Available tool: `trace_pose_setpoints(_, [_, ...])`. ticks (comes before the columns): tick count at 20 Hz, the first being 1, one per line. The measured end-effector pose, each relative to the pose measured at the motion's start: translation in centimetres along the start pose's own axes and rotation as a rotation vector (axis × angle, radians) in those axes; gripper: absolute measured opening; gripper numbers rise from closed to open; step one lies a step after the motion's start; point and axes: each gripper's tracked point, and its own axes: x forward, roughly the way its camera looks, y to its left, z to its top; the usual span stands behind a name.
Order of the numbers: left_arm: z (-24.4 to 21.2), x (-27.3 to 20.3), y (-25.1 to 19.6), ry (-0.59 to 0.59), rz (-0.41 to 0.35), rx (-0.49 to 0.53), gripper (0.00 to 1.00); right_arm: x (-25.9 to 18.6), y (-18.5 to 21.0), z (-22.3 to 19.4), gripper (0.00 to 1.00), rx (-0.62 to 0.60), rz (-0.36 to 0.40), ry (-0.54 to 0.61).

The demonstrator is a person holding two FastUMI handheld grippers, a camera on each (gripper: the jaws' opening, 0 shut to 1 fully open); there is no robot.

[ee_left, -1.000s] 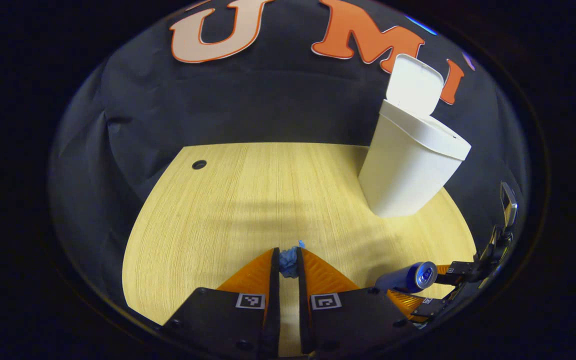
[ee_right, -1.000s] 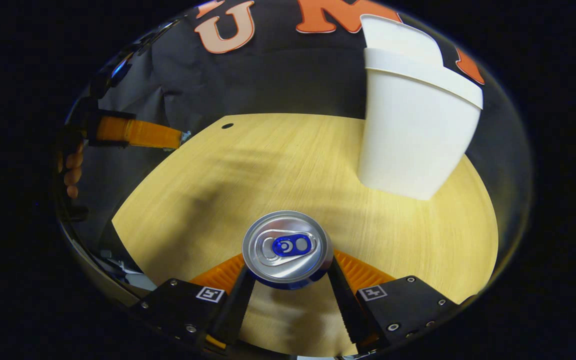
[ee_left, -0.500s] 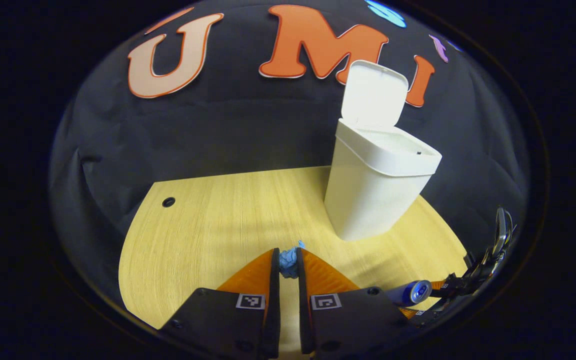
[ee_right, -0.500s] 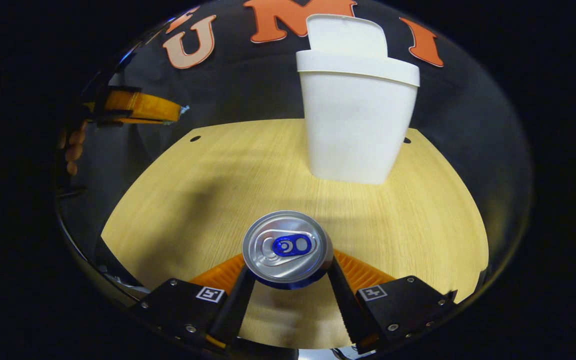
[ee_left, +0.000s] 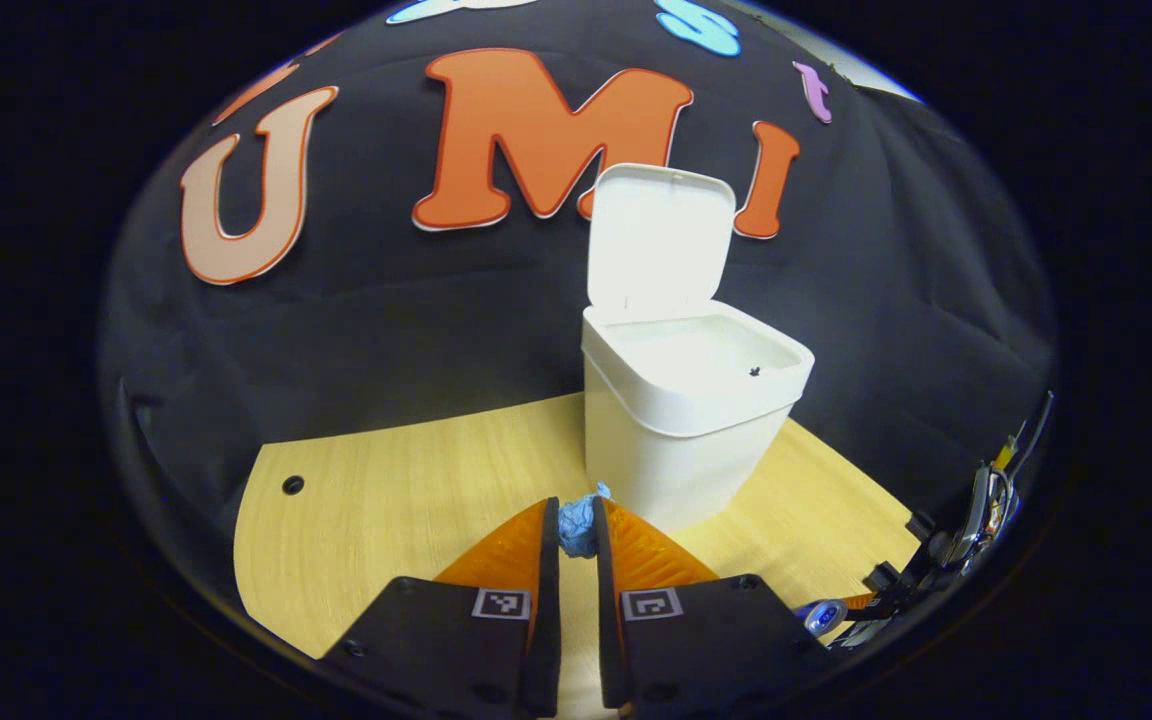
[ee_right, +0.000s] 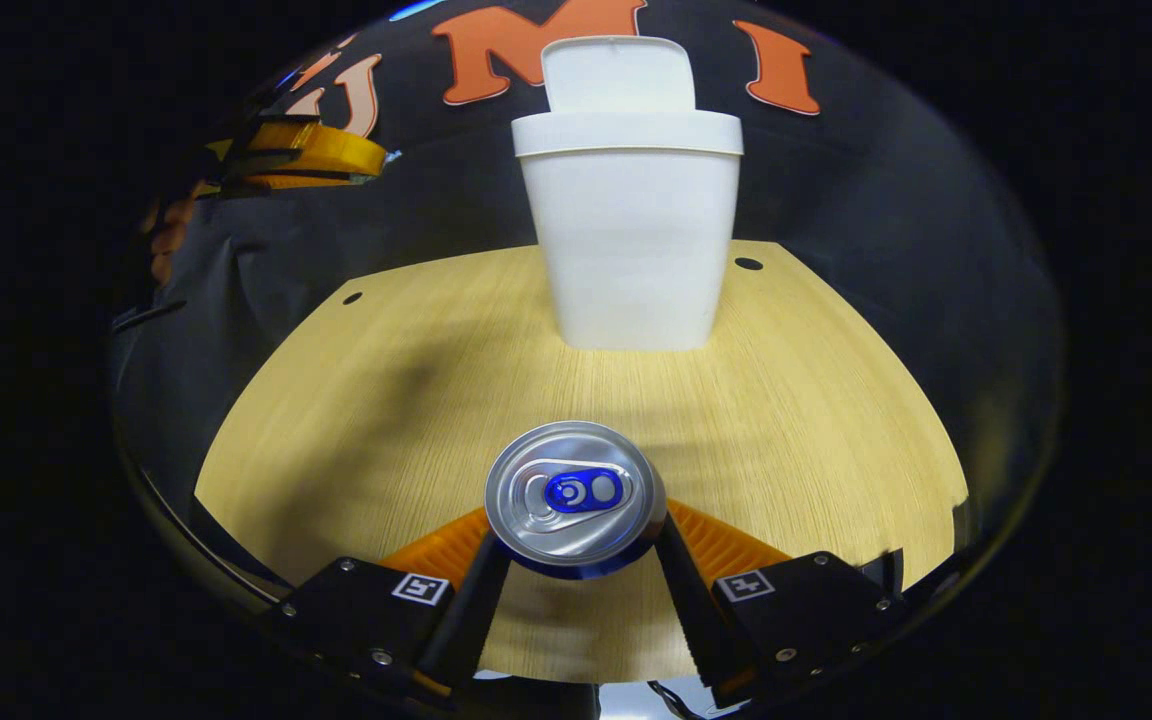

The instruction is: Press the lid of the desktop garbage bin to open it, pick up the crumpled paper on the desktop and throw it into the bin, then pick up the pop can on the desktop and drop it into the bin, and finally close the garbage bin lid.

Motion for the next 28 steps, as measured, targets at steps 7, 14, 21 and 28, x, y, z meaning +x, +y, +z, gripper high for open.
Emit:
trace_pose_setpoints(7, [5.6,2.3,-4.1,-0.131,-0.084,0.075,0.19,-1.3,-2.9,-1.0,0.82,0.084,-0.066,-0.021])
trace_pose_setpoints(14, [8.6,5.4,-7.8,-0.198,-0.153,0.112,0.19,-2.6,-5.3,-1.6,0.82,0.126,-0.12,-0.037])
trace_pose_setpoints(21, [9.6,8.6,-8.3,-0.232,-0.149,0.135,0.19,-3.9,-7.9,-0.1,0.82,0.128,-0.168,-0.059])
trace_pose_setpoints(28, [8.8,11.1,-9.1,-0.206,-0.157,0.125,0.19,-4.8,-10.5,2.3,0.82,0.114,-0.196,-0.093])
